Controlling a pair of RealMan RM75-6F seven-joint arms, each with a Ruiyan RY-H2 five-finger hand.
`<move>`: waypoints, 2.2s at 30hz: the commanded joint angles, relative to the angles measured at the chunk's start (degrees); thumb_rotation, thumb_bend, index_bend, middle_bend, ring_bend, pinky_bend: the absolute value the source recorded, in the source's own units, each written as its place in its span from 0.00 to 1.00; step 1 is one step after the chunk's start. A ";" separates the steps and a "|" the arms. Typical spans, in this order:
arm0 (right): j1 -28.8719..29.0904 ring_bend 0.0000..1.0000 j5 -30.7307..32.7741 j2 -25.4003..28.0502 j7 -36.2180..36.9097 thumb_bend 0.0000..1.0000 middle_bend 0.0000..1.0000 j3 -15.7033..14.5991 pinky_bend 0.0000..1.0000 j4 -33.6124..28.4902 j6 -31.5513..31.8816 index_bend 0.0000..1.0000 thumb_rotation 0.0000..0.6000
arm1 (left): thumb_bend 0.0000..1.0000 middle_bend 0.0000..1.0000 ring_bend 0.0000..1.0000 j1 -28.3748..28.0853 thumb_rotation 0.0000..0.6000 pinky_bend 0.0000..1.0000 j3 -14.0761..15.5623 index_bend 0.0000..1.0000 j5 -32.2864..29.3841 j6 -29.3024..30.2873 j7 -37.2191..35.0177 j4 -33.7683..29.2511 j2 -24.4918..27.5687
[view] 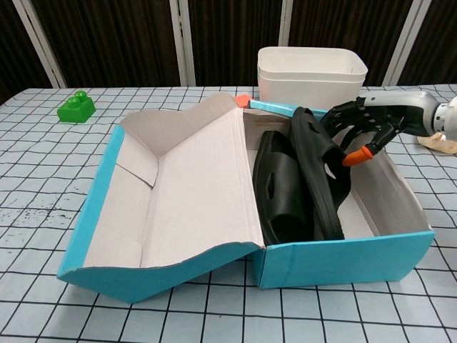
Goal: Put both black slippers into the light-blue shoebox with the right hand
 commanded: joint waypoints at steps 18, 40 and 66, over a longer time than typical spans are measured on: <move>1.88 0.24 7.47 4.89 -15.04 0.54 0.46 2.79 0.32 -14.37 -10.18 0.65 1.00 | 0.44 0.01 0.00 0.26 1.00 0.02 -0.05 0.05 0.20 0.20 -1.91 -0.23 0.82; 0.30 0.25 17.79 6.54 -35.60 0.54 0.46 8.96 0.32 -21.95 -14.12 0.65 1.00 | 0.44 0.01 0.00 0.21 1.00 0.02 -0.10 0.05 0.04 -0.05 -2.38 -0.17 0.93; 2.46 0.06 23.20 13.19 -44.35 0.19 0.09 11.82 0.18 -30.66 -24.08 0.05 1.00 | 0.44 0.01 0.00 0.00 1.00 0.02 0.21 0.05 0.27 -0.54 -2.03 -0.23 0.82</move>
